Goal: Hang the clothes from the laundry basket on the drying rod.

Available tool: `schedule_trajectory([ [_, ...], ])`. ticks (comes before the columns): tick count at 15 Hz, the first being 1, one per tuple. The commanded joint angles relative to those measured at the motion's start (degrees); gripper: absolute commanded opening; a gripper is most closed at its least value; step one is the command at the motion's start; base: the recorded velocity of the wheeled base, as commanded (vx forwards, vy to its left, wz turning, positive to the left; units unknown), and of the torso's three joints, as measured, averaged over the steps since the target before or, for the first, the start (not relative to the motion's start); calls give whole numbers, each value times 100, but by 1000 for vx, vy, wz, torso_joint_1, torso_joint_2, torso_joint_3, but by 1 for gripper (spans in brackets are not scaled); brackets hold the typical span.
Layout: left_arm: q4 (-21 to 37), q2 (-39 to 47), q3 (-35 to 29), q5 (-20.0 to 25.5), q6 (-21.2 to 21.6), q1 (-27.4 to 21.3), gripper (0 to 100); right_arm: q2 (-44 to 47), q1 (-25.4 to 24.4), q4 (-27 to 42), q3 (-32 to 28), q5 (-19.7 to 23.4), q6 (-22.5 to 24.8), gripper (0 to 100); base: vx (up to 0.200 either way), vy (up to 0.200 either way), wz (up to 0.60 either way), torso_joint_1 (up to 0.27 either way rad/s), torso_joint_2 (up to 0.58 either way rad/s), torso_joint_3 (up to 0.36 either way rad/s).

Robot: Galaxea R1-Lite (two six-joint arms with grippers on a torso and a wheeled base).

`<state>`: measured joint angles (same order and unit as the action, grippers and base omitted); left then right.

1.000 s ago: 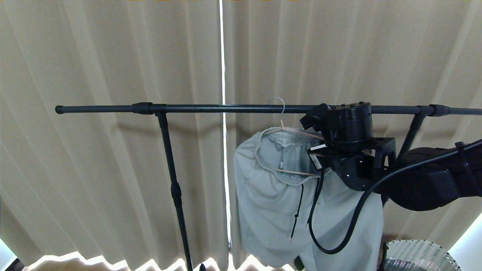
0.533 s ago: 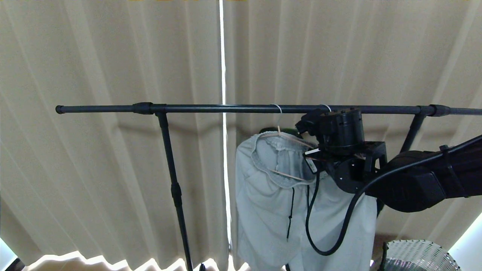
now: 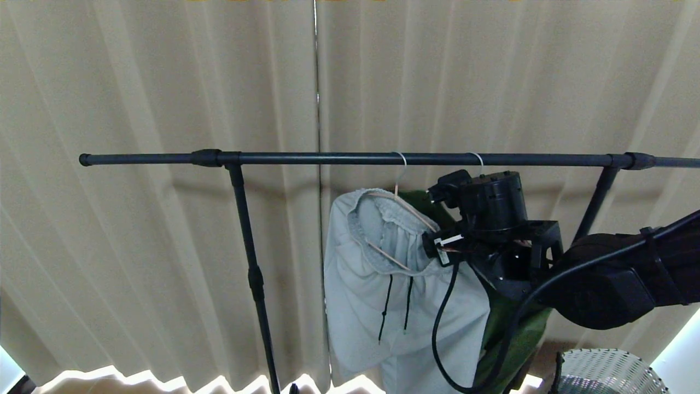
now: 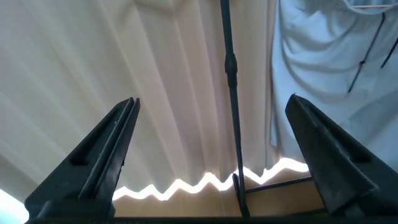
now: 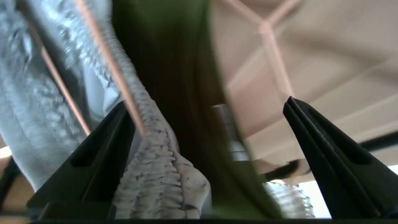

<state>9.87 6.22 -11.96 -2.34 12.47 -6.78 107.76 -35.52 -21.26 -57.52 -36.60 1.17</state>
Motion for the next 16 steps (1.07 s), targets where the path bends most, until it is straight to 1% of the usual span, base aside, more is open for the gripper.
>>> schedule_trajectory([
  [1,-3,11,18,-3,1,1,100,-221,-78,-1,197,258,-214,100,0,0,0,0,0,0],
  [2,-3,11,27,-3,1,-8,100,-265,-113,-1,241,390,-293,100,0,0,0,0,0,0],
  [3,-3,11,36,-3,1,-8,100,-370,-148,-18,364,715,-513,100,0,0,0,0,0,0],
  [4,-3,11,36,-21,-8,1,100,-432,-165,-238,504,873,-636,100,0,0,0,0,0,0],
  [5,-3,11,36,-30,-8,1,100,-467,-192,-484,627,944,-680,100,0,0,0,0,0,0],
  [6,-3,11,36,-47,-17,-8,100,-493,-201,-1258,1014,1190,-671,100,0,0,0,0,0,0],
  [7,6,11,36,-47,-25,1,100,-493,-201,-1882,1295,1410,-618,100,0,0,0,0,0,0],
  [8,15,11,36,-47,-34,1,100,-484,-192,-2260,1489,1533,-565,100,0,0,0,0,0,0],
  [9,23,11,80,-153,-43,10,100,-493,-174,-2884,1779,1673,-433,100,0,0,0,0,0,0],
  [12,15,11,203,-364,-69,19,100,-537,-139,-3789,2148,1770,-346,100,0,0,0,0,0,0],
  [13,15,11,185,-399,-140,27,100,-608,-139,-3930,2201,1770,-302,100,0,0,0,0,0,0],
  [14,23,11,80,-601,-219,54,100,-1117,-139,-4088,2508,1761,-135,100,0,0,0,0,0,0],
  [15,23,11,27,-680,-219,80,100,-1363,-139,-4097,2631,1770,-38,100,0,0,0,0,0,0],
  [16,32,2,-79,-865,-219,353,100,-2225,-104,-4088,3036,1770,252,100,0,0,0,0,0,0],
])
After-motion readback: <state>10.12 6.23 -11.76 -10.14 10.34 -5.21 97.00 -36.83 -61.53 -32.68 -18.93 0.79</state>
